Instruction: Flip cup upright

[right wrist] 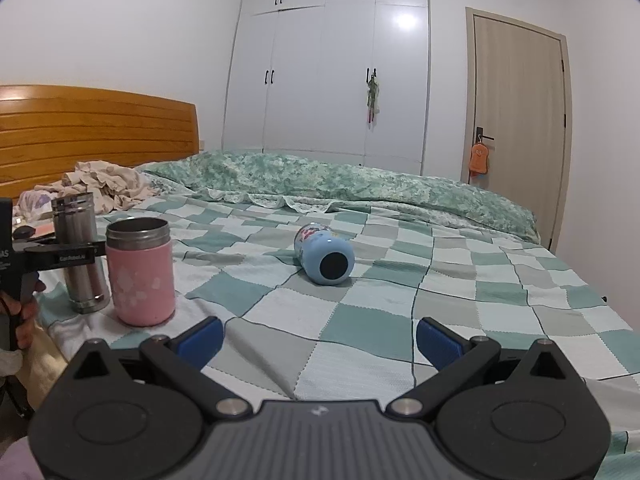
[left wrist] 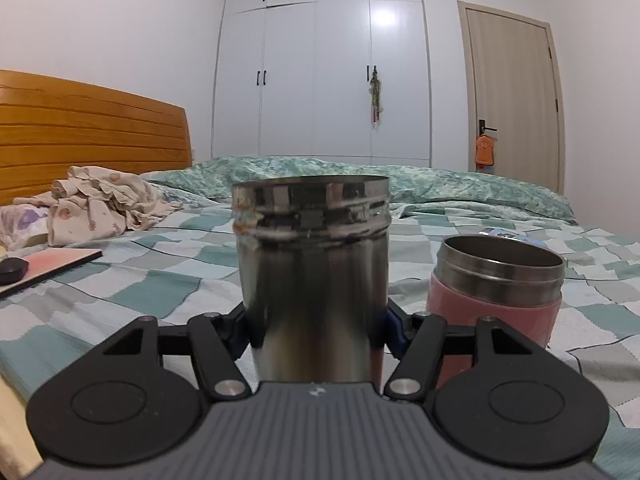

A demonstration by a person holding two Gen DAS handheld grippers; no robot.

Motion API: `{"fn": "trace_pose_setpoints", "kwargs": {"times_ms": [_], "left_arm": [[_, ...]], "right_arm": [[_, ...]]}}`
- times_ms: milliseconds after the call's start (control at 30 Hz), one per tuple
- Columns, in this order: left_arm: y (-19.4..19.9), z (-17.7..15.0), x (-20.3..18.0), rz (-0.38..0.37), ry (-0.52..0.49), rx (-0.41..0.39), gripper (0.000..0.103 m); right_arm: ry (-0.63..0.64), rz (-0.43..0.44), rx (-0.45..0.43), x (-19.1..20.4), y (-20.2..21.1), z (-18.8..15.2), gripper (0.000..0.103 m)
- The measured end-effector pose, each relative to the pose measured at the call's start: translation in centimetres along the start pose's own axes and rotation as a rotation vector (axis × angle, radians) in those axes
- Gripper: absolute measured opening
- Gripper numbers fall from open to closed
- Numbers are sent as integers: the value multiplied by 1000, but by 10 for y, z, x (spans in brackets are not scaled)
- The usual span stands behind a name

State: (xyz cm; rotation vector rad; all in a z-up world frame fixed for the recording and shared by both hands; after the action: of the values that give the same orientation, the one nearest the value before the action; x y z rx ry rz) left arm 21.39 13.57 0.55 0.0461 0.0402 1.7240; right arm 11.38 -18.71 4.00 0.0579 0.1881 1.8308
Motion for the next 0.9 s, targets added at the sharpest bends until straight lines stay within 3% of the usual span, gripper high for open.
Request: {"fn": "trace_pose_setpoints", "kwargs": {"times_ms": [33, 67, 100, 367, 467, 733, 900], "left_arm": [[3, 2, 0, 0, -4, -6, 81], [9, 6, 0, 0, -7, -19, 99], [15, 10, -2, 1, -13, -37, 103], [79, 50, -1, 24, 11, -109, 103], [110, 69, -15, -4, 22, -139, 103], [172, 98, -67, -271, 109, -24, 103], [175, 59, -100, -255, 87, 32, 103]], "right_arm": [[-5, 3, -4, -1, 2, 0, 103], [-9, 6, -8, -1, 5, 1, 103], [-12, 9, -12, -2, 7, 1, 103], [-46, 29, -54, -10, 39, 4, 103], [-52, 29, -69, -13, 54, 2, 103], [-101, 10, -85, -28, 90, -14, 103], [-126, -13, -76, -36, 104, -32, 103]]}}
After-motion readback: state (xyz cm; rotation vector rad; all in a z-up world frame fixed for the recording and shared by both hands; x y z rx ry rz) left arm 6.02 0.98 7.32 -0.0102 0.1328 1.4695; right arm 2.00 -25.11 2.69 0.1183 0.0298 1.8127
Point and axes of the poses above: each gripper's, at about its wrist camera, not at the fingertips, and y roughly against the way its jaws point, x to its left, z to its top, the point moved 3 cm from there along -y, roughly the way its jaws point, and after that the axes turned 9 degrees about -x, right-handed, at the moved point
